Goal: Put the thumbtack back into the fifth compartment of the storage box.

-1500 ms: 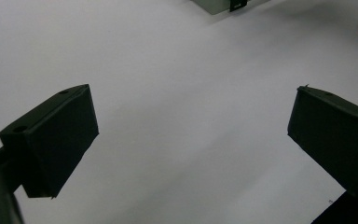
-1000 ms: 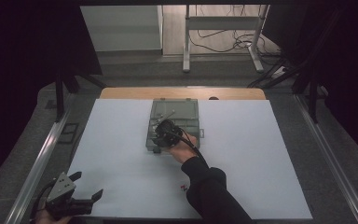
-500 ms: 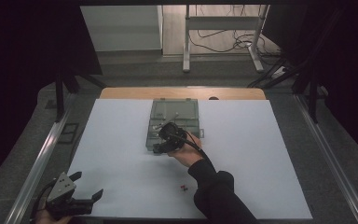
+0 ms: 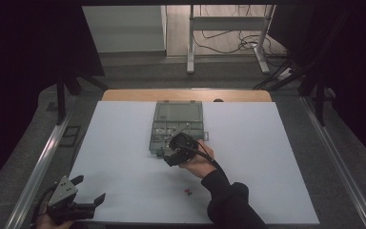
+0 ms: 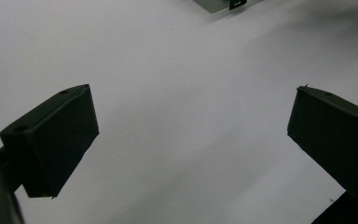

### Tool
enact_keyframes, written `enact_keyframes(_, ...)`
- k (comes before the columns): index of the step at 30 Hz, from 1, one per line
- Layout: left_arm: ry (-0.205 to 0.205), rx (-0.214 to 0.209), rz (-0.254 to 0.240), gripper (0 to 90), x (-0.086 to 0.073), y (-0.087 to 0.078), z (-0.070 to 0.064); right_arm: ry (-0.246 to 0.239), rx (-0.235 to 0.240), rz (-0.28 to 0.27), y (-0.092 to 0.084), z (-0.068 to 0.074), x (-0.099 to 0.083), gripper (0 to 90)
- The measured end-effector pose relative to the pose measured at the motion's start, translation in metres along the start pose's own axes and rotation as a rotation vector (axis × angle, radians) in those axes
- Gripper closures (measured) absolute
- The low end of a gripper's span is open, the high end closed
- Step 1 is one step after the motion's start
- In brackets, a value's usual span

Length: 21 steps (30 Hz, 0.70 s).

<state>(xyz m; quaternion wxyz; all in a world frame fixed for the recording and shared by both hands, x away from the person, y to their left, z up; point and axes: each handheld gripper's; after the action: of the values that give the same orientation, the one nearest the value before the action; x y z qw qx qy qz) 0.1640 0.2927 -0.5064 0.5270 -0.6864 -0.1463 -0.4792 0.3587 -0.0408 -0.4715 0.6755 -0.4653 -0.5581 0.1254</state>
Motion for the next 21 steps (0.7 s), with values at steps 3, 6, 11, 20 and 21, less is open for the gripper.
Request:
enact_keyframes(3,-0.001,0.000,0.000,2.1,0.000,0.000,0.000,0.007,0.005,0.007,-0.003,0.001,-0.005,25.7)
enact_keyframes(6,-0.001,0.001,0.000,2.1,0.000,0.000,0.000,0.007,0.005,0.004,-0.006,0.002,-0.010,21.9)
enact_keyframes(11,-0.001,0.001,0.000,2.1,0.000,0.000,0.000,0.019,0.004,0.001,-0.012,0.004,-0.018,15.6)
enact_keyframes(20,0.003,0.000,-0.001,2.1,0.000,0.000,0.000,0.014,-0.007,0.005,-0.022,0.006,-0.032,3.6)
enact_keyframes(21,0.004,0.001,-0.001,2.2,0.000,0.000,-0.001,0.013,-0.006,0.008,-0.023,0.006,-0.033,2.7)
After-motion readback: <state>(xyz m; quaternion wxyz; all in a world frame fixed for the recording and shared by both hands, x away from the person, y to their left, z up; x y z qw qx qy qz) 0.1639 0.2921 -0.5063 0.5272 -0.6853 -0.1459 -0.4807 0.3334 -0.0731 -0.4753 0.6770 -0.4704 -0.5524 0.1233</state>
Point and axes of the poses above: each handheld gripper's, and its own axes: y roughly forward along the jaws, x roughly out of its top, z roughly to its left, and after that the axes turned 1 degree about -z, right-handed
